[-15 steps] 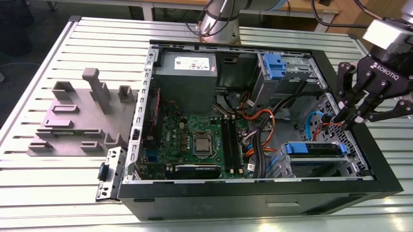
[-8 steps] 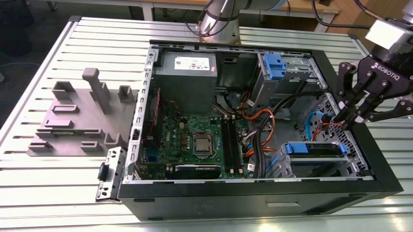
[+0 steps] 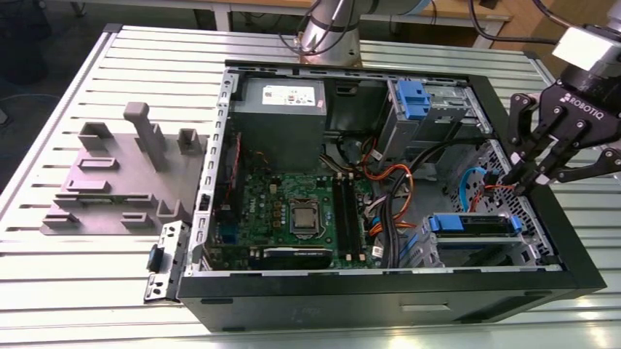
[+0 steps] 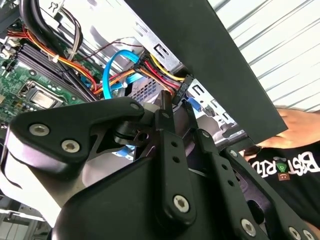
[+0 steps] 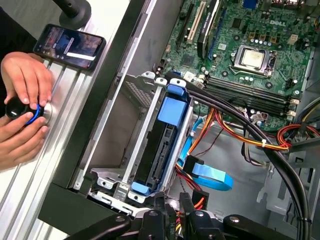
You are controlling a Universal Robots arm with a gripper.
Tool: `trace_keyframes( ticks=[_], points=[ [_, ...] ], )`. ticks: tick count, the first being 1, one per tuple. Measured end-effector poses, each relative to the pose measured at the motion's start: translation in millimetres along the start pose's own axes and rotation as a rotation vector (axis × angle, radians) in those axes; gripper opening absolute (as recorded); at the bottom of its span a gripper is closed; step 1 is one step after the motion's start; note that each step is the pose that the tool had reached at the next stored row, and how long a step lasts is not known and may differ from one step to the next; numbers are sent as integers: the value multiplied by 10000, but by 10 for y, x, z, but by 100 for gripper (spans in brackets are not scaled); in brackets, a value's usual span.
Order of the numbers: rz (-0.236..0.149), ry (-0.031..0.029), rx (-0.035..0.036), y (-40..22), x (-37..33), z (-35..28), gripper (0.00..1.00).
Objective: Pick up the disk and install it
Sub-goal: 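Insert the first disk wire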
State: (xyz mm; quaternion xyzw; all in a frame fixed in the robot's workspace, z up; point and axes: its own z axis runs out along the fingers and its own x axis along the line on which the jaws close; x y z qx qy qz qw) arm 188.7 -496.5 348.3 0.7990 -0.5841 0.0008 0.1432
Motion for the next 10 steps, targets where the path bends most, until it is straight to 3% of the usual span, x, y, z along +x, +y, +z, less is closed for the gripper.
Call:
trace_keyframes(
  ticks=[10],
  points=[
    [-51, 43, -21, -37, -20, -15, 26]
  ],
)
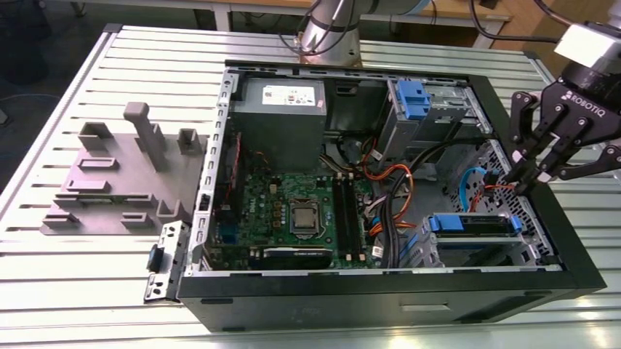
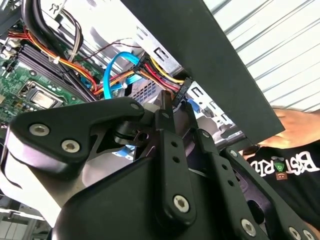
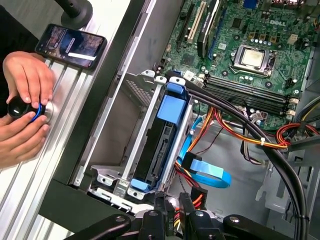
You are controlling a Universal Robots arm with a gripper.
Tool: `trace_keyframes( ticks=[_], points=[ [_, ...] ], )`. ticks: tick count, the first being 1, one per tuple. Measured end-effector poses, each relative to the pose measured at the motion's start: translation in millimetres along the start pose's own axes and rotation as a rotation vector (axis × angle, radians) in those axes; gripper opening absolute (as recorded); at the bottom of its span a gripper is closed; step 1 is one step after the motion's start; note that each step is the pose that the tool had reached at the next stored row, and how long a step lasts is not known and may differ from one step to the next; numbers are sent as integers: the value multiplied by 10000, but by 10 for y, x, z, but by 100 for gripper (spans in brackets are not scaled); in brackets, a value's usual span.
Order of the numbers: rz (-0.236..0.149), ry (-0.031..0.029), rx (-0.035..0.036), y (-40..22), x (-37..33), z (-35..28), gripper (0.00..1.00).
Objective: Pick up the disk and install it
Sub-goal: 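Insert the first disk wire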
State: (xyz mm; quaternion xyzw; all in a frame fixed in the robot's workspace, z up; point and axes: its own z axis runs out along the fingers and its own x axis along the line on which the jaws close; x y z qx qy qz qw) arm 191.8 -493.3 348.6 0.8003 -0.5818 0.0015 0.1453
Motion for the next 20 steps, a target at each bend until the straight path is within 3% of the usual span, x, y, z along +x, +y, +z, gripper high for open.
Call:
trace_keyframes(
  ticks=[10, 20],
  points=[
    [-78, -20, -125, -58, 9, 25, 26],
    [-82, -22, -137, -61, 8, 34, 26]
  ],
)
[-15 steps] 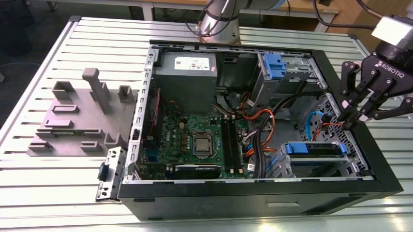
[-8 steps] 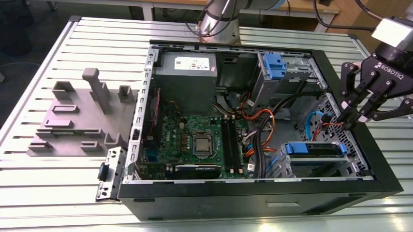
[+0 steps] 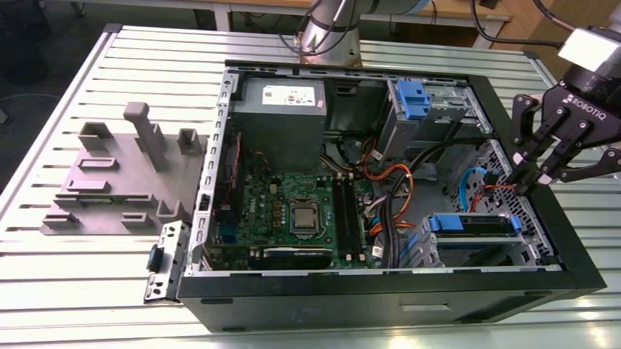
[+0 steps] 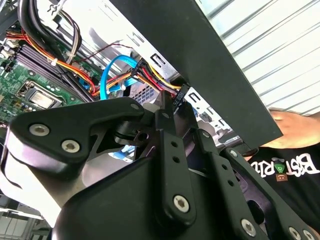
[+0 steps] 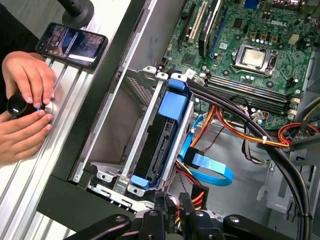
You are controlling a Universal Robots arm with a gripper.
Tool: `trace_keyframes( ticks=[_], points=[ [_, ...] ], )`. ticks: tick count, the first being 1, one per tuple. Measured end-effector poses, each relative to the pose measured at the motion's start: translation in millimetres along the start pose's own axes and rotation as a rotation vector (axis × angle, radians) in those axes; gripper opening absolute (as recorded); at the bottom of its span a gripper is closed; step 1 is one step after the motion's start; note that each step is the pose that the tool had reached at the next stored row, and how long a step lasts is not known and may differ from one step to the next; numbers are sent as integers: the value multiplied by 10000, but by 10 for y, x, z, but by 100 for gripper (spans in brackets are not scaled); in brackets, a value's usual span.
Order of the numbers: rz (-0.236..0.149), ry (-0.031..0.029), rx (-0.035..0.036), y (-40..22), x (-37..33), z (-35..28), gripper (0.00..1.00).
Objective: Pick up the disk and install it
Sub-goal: 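Insert the first disk wire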
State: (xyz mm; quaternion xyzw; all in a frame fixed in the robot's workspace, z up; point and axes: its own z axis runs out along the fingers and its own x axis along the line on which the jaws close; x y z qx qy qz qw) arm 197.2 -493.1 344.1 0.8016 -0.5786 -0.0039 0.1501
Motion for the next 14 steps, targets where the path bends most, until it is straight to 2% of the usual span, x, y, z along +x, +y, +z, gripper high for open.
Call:
trace_keyframes(
  ticks=[4, 5, 6, 7, 14],
  points=[
    [2, 11, -4, -1, 0, 3, 26],
    [4, 21, -8, -1, 0, 2, 24],
    [5, 28, -10, -1, 0, 3, 18],
    [7, 37, -13, -1, 0, 3, 17],
    [9, 52, -19, 2, 1, -9, 17]
  ],
)
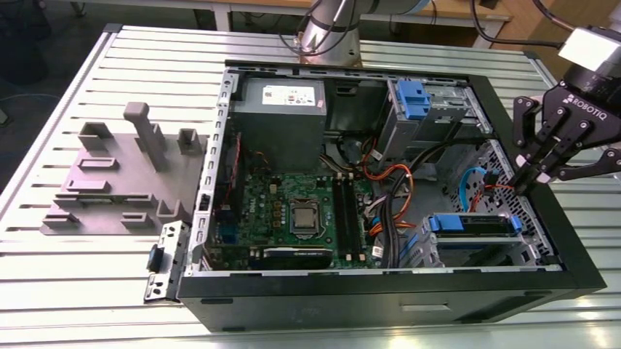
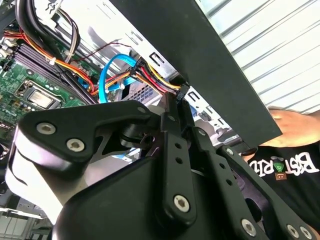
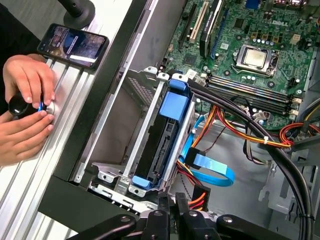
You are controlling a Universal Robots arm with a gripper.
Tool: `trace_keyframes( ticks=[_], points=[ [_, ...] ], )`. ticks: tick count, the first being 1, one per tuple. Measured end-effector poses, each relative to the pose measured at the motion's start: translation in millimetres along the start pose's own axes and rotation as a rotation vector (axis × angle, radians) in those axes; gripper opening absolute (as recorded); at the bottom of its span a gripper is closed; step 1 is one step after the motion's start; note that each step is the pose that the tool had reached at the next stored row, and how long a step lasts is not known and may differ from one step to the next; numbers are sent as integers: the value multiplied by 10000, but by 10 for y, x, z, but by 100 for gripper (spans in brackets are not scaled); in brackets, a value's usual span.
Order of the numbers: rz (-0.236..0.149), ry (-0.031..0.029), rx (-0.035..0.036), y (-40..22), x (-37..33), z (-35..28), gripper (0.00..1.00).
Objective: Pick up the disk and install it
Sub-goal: 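Insert the first disk wire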
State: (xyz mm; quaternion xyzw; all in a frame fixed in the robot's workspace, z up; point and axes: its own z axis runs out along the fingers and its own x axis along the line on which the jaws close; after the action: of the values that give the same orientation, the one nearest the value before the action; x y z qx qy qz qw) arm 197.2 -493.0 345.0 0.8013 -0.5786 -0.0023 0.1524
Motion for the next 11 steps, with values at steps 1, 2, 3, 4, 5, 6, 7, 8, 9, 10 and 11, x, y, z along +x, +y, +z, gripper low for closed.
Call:
trace_keyframes(
  ticks=[1, 2, 3, 4, 5, 6, 7, 8, 9, 10, 11],
  points=[
    [0, 0, 0, 4, 2, -13, 17],
    [2, 3, 1, 9, 3, -22, 17],
    [3, 5, 4, 14, 3, -25, 17],
    [4, 6, 6, 20, 0, -24, 17],
    [8, 12, 15, 34, -4, -22, 17],
    [13, 18, 37, 53, -11, -18, 17],
    [20, 29, 64, 72, -18, -15, 17],
    [29, 40, 95, 85, -23, -12, 17],
    [41, 57, 138, 99, -28, -9, 17],
    [61, 85, 203, 112, -32, -7, 17],
    [85, 120, 284, 124, -36, -4, 17]
  ],
)
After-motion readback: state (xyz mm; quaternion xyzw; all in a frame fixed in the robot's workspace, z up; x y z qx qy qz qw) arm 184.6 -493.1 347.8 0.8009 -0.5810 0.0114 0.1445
